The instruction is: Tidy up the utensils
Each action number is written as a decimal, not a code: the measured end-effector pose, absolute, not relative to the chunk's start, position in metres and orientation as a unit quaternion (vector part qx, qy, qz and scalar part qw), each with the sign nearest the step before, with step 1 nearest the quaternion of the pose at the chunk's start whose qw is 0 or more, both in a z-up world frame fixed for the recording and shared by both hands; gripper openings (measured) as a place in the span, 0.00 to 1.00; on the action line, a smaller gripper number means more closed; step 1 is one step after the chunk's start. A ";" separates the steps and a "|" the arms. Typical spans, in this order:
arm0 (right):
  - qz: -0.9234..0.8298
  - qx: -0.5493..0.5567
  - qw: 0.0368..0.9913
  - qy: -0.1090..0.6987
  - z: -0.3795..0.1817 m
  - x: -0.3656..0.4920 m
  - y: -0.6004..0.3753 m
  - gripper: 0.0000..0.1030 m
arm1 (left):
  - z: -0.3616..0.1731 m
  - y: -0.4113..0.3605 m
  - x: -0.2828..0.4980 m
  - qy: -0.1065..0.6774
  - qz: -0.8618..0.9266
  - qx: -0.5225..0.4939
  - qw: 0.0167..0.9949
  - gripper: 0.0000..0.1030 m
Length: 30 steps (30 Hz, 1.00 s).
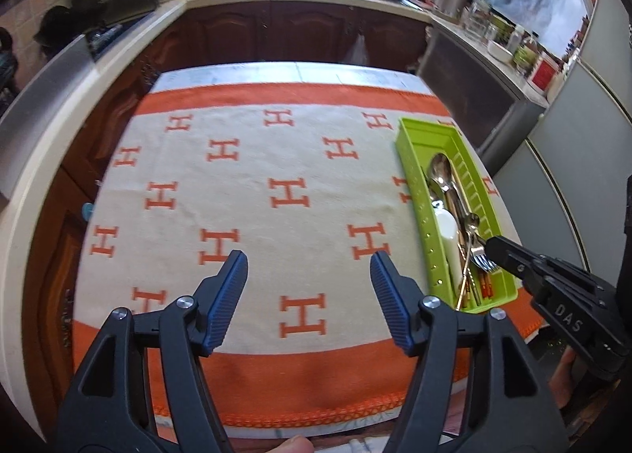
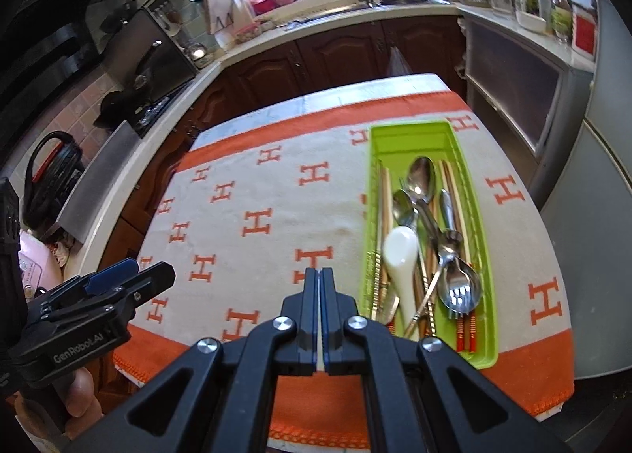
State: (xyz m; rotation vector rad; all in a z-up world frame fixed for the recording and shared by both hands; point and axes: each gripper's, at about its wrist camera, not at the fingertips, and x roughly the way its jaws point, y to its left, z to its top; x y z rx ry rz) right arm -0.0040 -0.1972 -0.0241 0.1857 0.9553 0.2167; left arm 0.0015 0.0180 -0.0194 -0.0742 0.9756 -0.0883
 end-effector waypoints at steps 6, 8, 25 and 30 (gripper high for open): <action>0.139 0.099 0.877 0.449 0.003 -0.012 -0.172 0.12 | 0.007 0.041 -0.019 0.443 -0.013 -0.038 0.896 0.62; 0.148 0.092 0.882 0.439 0.014 -0.017 -0.162 0.12 | 0.014 0.045 -0.024 0.438 -0.006 -0.036 0.898 0.62; 0.162 0.048 0.895 0.413 0.033 -0.022 -0.122 0.18 | 0.044 0.067 -0.042 0.406 0.033 -0.035 0.913 0.64; 0.158 0.052 0.894 0.415 0.030 -0.016 -0.119 0.23 | 0.040 0.068 -0.029 0.408 0.035 -0.035 0.912 0.65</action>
